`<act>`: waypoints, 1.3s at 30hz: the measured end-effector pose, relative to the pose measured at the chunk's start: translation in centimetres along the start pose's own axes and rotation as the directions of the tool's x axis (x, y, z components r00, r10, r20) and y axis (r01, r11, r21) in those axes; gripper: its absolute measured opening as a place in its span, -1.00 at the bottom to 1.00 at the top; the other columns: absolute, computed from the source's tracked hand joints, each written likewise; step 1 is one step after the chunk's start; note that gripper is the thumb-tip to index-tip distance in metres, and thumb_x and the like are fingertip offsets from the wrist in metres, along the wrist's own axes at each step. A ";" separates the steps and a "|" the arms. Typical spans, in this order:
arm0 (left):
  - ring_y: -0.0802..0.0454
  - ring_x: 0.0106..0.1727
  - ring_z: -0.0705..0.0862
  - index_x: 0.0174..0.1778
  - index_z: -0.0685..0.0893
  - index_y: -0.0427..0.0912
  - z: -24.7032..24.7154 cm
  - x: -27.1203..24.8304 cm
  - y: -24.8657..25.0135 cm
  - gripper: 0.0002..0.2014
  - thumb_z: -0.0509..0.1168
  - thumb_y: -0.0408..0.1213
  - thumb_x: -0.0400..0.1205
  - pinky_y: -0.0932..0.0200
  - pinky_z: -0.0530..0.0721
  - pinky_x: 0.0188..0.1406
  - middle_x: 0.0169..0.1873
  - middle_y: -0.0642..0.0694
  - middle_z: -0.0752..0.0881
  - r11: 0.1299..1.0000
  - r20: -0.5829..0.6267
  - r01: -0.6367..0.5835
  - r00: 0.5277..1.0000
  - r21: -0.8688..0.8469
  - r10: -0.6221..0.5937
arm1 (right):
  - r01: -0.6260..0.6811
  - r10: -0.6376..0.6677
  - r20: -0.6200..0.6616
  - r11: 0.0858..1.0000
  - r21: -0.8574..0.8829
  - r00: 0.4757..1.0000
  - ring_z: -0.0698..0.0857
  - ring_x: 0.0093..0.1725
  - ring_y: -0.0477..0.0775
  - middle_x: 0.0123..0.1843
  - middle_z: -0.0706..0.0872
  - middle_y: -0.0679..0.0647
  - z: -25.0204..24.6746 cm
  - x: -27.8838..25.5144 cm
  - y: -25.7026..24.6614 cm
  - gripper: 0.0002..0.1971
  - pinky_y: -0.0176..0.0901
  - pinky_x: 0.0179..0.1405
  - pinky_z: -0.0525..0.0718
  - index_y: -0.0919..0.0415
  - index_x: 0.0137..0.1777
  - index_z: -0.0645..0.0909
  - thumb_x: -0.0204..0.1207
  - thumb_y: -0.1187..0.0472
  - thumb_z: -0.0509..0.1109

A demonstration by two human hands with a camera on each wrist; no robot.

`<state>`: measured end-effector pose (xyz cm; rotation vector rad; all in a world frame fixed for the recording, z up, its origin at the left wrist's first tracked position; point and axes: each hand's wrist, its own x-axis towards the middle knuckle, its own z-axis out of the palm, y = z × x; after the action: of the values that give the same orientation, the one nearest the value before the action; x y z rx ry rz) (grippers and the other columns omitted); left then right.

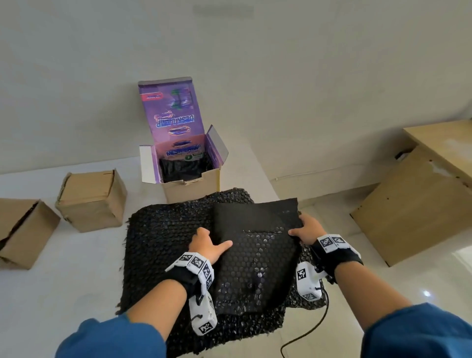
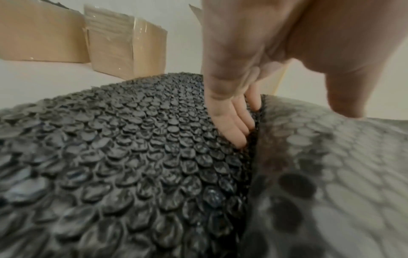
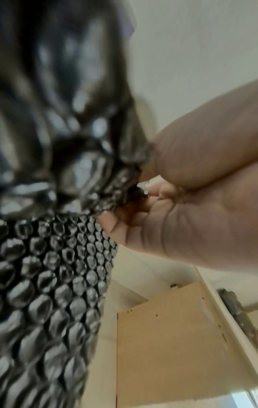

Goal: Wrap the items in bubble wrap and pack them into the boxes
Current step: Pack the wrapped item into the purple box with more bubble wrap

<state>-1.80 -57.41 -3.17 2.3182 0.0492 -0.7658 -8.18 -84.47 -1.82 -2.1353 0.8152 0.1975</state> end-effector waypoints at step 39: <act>-0.06 0.14 0.64 0.42 0.36 -0.18 -3.6 3.3 -2.6 -0.31 0.46 0.04 0.47 -0.09 0.63 0.23 0.11 -0.10 0.63 0.978 0.006 -0.042 0.999 -0.205 0.044 | 0.151 -0.138 0.125 0.983 -0.107 0.983 0.62 0.22 0.23 0.23 0.64 0.20 8.6 -0.1 -7.5 -0.51 -0.13 0.05 0.53 0.28 0.30 0.48 0.42 0.16 0.53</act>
<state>2.14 -53.78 -4.39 2.1132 0.0697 -0.7159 -2.47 -74.61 -2.47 -2.2584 0.5904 0.2973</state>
